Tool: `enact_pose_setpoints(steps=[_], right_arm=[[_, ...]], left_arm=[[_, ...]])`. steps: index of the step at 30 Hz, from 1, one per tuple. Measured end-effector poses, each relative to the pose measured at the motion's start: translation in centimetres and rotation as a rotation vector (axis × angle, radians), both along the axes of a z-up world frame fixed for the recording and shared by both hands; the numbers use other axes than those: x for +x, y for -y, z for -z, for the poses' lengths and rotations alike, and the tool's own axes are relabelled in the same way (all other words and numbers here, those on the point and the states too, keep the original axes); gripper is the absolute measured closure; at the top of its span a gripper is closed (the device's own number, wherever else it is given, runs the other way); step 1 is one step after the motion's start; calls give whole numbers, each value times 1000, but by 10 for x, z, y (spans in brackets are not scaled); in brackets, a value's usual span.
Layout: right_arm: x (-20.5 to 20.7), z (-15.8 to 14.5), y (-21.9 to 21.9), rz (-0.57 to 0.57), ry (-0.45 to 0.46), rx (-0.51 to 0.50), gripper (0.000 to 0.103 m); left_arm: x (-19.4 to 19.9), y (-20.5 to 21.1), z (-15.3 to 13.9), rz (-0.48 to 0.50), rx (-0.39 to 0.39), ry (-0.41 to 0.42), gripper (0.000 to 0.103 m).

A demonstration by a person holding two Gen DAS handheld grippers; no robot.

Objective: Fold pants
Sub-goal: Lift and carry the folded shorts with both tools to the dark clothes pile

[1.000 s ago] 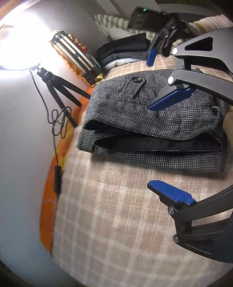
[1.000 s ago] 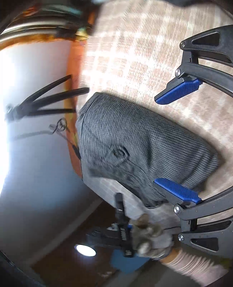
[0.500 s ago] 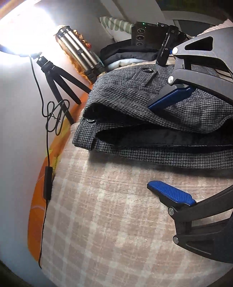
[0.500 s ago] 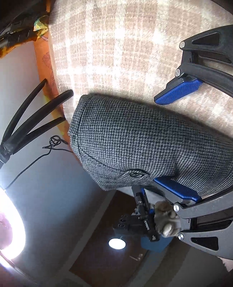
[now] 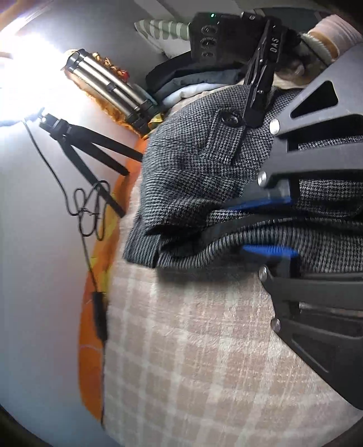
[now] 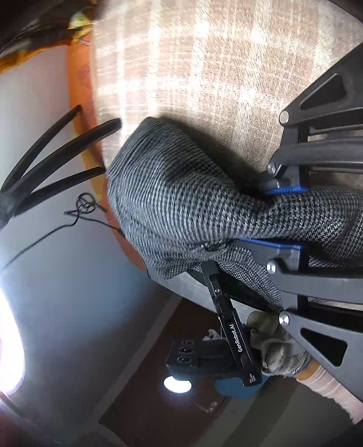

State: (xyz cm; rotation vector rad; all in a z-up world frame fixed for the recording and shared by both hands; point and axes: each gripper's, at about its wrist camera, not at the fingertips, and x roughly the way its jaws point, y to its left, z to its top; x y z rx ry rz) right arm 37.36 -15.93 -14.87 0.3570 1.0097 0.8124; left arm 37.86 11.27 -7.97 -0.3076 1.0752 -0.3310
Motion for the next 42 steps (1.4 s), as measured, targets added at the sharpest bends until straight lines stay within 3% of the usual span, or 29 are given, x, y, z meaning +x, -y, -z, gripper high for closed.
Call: enact_pose_setpoints(steps=[11,18,28,42], right_arm=[[-38,-57,-15,-12,168,-124,88],[-67,-100,2,-10,270,-159,89],[-98,-159,79,71,353,-175,89],[-112,-224,219,191,456,-286,89]], left_arm=[[-18,9,-30,-14,-18,85,88],[-31,35,-62,29,-31,151,89],[-38,110,-109,120,-79,253,89],[-15,263,-147,262,-126,354,89]])
